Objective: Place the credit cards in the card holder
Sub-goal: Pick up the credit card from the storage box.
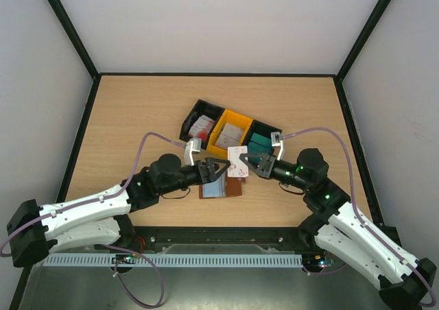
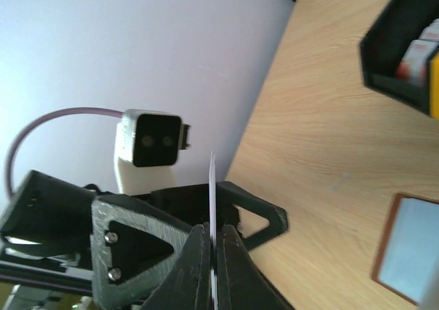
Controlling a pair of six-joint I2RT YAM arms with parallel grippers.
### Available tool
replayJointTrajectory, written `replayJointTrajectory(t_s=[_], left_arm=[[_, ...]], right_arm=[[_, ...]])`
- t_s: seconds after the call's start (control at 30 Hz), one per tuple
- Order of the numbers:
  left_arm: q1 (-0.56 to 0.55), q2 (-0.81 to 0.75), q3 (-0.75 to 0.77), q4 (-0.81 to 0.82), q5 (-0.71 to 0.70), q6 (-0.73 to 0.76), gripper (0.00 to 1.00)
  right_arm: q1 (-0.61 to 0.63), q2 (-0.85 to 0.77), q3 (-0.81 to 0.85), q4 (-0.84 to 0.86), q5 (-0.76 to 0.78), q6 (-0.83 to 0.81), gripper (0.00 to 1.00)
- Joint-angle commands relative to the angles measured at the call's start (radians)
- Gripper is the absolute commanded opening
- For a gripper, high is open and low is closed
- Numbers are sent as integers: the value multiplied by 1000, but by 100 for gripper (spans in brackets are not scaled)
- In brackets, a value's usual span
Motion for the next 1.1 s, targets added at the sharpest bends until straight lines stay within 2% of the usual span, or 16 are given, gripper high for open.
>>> replayJointTrajectory(t_s=[0.0,0.17,0.37,0.53,0.73,0.8,0.87,0.93,1.07], left_arm=[[-6,9,-8,93,128,22,78],[-6,51,23,137,183,32,75],[5,60,46,151,174,45,48],[37,54,34,175,210,35,41],[56,55,23,213,248,25,20],[63,51,17,212,254,29,11],[70,46,10,212,263,38,4],[74,42,3,206,275,50,3],[77,33,-9,205,311,81,2]], right_arm=[[3,24,-3,173,-87,96,2],[3,56,0,234,-132,144,2],[3,53,6,230,-145,145,2],[3,44,6,220,-129,145,2],[3,43,10,181,-99,110,2],[3,40,18,137,-65,81,11],[3,35,27,107,-28,54,24],[2,33,35,85,15,40,37],[3,56,71,34,88,16,40]])
